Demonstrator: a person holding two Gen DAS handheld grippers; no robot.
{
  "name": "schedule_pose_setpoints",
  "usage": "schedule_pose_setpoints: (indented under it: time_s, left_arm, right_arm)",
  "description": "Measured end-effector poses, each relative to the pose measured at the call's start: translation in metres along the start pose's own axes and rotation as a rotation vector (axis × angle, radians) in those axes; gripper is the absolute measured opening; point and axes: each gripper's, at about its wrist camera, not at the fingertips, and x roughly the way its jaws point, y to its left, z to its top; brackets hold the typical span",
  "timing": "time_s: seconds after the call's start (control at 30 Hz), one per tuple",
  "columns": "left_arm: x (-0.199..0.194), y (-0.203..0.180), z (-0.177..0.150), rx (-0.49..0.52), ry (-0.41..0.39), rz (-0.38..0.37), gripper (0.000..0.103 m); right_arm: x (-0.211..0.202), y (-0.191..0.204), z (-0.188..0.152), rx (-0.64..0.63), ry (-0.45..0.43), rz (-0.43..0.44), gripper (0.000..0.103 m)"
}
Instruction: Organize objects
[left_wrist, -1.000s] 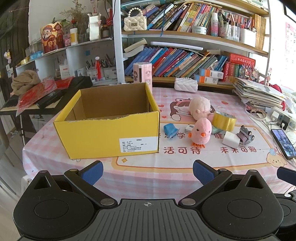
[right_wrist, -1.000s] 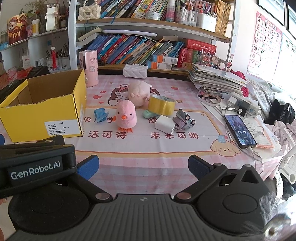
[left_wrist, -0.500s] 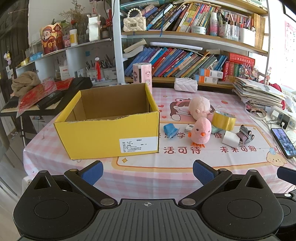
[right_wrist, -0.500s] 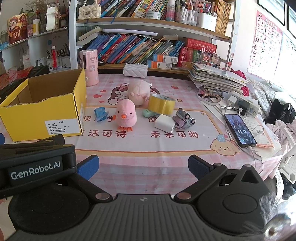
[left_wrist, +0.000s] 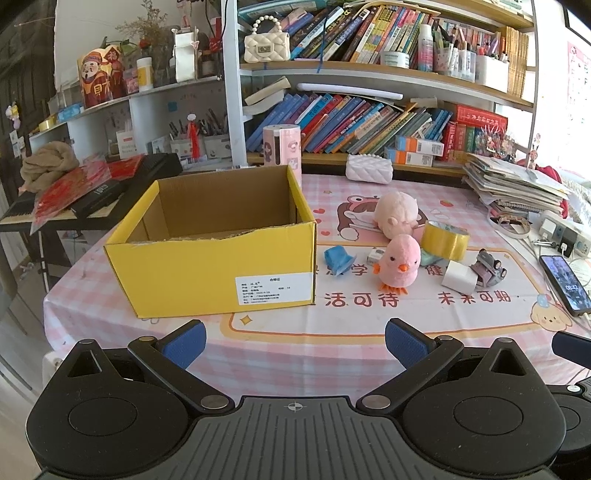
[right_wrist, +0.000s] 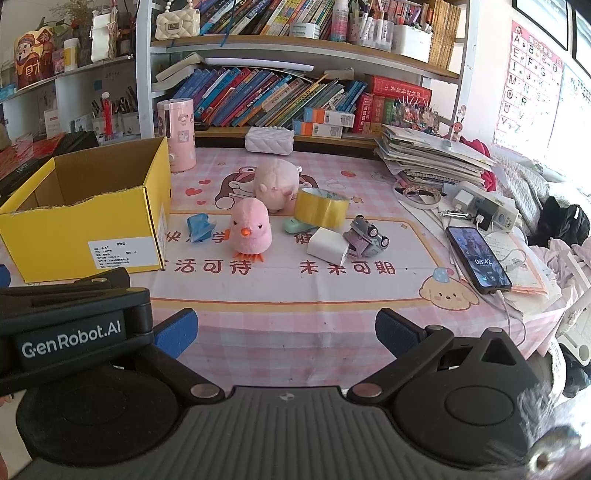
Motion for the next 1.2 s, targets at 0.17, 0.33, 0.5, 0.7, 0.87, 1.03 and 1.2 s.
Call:
schedule_pose_setpoints:
  time_s: [0.17,0.33,0.5,0.7,0.87,1.03,1.2]
  left_arm:
    - [0.002,0.001,0.001,0.0,0.002,0.001,0.103]
    - [0.006,0.003,0.003,-0.005,0.007,0.004,0.103]
    - [0.009,0.005,0.004,-0.008,0.012,0.006,0.103]
    - [0.012,0.005,0.005,-0.008,0.016,0.003,0.103]
    - [0.015,0.001,0.006,-0.001,0.019,-0.005,0.103]
    - [0.021,-0.006,0.008,0.008,0.023,-0.021,0.103]
    - [0.028,-0.015,0.011,0.021,0.027,-0.039,0.103]
  right_arm:
    - [0.001,0.001,0.001,-0.003,0.003,0.001,0.103]
    - [0.006,0.005,0.008,-0.01,0.008,0.002,0.103]
    - [0.008,0.007,0.009,-0.015,0.013,0.004,0.103]
    - [0.011,0.008,0.01,-0.018,0.017,0.004,0.103]
    - [0.014,0.008,0.011,-0.018,0.022,-0.004,0.103]
    - [0.019,0.003,0.012,-0.013,0.028,-0.015,0.103]
    - [0.024,-0.005,0.014,-0.004,0.032,-0.034,0.103]
